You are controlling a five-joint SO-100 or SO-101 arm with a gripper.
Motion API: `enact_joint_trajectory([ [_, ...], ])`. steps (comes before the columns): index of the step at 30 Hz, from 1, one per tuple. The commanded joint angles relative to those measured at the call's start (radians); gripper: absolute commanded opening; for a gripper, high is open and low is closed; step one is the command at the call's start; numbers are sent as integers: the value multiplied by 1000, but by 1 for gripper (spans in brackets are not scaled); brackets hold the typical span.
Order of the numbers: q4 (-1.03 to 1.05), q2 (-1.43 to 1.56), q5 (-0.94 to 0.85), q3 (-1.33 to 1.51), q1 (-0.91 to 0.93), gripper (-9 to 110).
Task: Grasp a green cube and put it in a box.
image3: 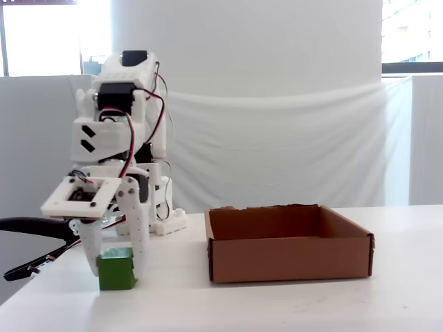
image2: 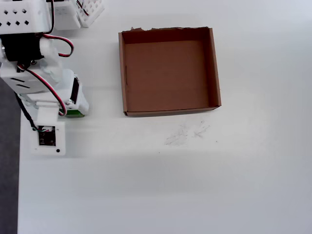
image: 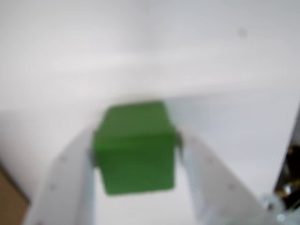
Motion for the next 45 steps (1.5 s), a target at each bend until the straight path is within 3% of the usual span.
enact_joint_trajectory([
  [1,-12,6,-11,5,-11,17],
  [26,126,64,-9,-74,-34,17],
  [37,396,66,14,-330,-87,17],
  [45,523,61,166,-499,-207,17],
])
